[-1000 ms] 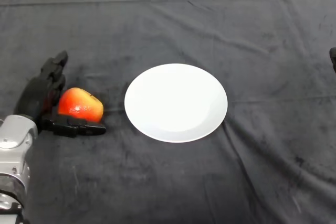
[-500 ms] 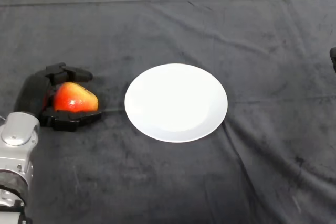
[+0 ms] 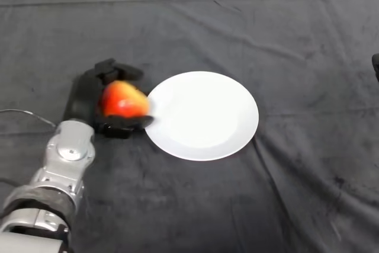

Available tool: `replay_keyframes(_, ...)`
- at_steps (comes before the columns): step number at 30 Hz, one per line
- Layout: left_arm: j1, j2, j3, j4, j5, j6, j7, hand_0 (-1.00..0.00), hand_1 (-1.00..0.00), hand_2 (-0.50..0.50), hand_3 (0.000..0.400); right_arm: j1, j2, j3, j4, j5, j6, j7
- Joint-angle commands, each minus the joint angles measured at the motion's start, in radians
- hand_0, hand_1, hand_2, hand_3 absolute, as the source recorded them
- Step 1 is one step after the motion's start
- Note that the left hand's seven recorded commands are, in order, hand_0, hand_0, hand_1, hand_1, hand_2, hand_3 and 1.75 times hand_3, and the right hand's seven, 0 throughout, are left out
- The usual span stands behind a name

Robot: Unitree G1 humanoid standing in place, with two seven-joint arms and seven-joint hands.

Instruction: Move the apple to the plate

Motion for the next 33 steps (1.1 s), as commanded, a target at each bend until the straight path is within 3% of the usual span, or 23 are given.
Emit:
replay_keyframes(1, -0.026, -0.003, -0.022, -0.04, 0.007, -0.034, 0.01, -1.0, -1.0, 0.0, 0.4, -0.016, -0.022, -0.0098, -0.01, 0.0109, -0.002, -0.0026)
replay_keyframes(12, -0.025, -0.041, -0.146, 0.015, -0.022, -0.086, 0.017, -1.0, -1.0, 0.0, 0.4, -0.016, -0.023, -0.0099, -0.009, 0.0111, -0.002, -0.0025)
replay_keyframes(26, -0.043, -0.045, -0.259, 0.059, -0.112, -0.085, -0.034, -1.0, -1.0, 0.0, 0.4, -0.017, -0.024, -0.0103, -0.007, 0.0114, -0.002, -0.0019)
replay_keyframes(27, -0.044, -0.044, -0.264, 0.061, -0.118, -0.084, -0.037, -0.69, -0.88, 0.09, 0.353, -0.017, -0.024, -0.0104, -0.007, 0.0114, -0.002, -0.0018)
replay_keyframes(28, -0.045, -0.043, -0.269, 0.062, -0.123, -0.083, -0.039, -0.69, -0.88, 0.09, 0.353, -0.017, -0.024, -0.0104, -0.007, 0.0114, -0.002, -0.0018)
replay_keyframes(29, -0.047, -0.043, -0.274, 0.063, -0.128, -0.081, -0.04, -0.38, -0.53, 0.08, 0.213, -0.017, -0.024, -0.0104, -0.007, 0.0114, -0.002, -0.0017)
replay_keyframes(30, -0.049, -0.042, -0.278, 0.064, -0.134, -0.078, -0.043, 0.0, 0.0, 0.0, 0.0, -0.018, -0.024, -0.0105, -0.007, 0.0114, -0.002, -0.0017)
replay_keyframes(33, -0.056, -0.038, -0.286, 0.066, -0.148, -0.071, -0.046, 0.0, 0.0, 0.0, 0.0, -0.018, -0.024, -0.0105, -0.006, 0.0115, -0.002, -0.0015)
